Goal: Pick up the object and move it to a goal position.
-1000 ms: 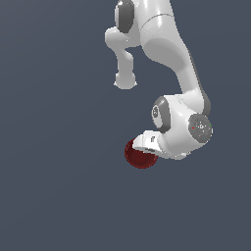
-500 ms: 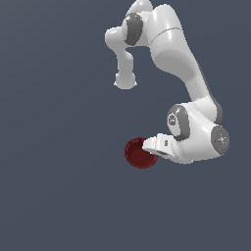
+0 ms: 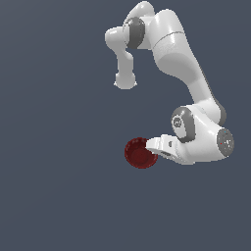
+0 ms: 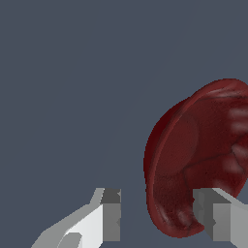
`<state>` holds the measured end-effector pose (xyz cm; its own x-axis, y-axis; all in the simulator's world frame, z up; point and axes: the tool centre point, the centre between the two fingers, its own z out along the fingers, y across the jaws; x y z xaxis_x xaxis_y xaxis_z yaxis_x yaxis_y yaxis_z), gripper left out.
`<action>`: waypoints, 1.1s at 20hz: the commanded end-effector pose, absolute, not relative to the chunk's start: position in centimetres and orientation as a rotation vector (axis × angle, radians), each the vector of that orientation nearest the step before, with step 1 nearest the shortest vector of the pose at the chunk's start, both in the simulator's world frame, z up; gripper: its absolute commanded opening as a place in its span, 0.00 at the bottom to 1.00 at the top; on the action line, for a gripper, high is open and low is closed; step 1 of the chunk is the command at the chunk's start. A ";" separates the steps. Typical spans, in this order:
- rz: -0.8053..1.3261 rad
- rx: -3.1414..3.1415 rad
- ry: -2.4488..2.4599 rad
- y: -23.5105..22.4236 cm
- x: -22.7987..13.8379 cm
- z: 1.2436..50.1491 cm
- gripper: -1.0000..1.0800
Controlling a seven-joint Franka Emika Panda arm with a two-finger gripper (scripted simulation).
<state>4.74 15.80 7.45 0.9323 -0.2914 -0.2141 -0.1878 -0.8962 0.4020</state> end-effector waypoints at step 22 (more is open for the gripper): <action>-0.381 2.706 -0.352 14.9 3.9 5.3 0.00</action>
